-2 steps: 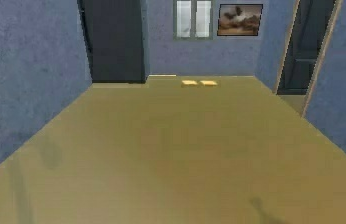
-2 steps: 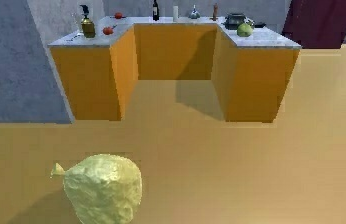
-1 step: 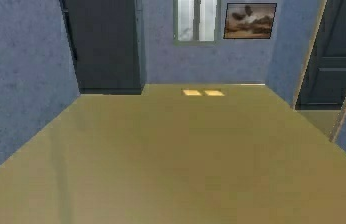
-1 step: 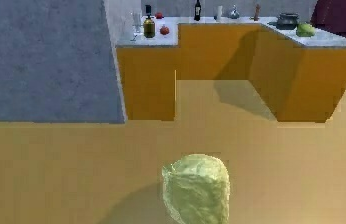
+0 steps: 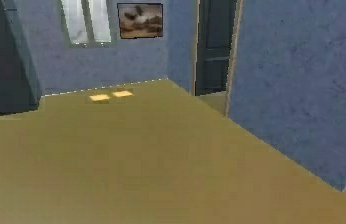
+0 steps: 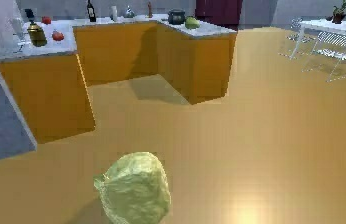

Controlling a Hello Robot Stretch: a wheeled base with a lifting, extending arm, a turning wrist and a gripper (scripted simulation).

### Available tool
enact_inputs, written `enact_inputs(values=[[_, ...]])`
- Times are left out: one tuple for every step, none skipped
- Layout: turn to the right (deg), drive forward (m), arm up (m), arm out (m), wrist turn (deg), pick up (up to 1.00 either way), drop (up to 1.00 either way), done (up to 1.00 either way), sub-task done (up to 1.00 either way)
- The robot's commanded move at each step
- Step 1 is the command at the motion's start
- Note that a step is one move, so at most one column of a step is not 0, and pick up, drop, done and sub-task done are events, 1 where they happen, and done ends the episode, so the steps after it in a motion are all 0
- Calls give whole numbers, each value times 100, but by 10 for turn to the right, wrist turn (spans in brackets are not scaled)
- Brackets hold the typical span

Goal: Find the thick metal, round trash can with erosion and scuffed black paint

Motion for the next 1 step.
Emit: enact_inputs(values=[[0, 100, 0, 0, 0, 0, 0, 0, 0]])
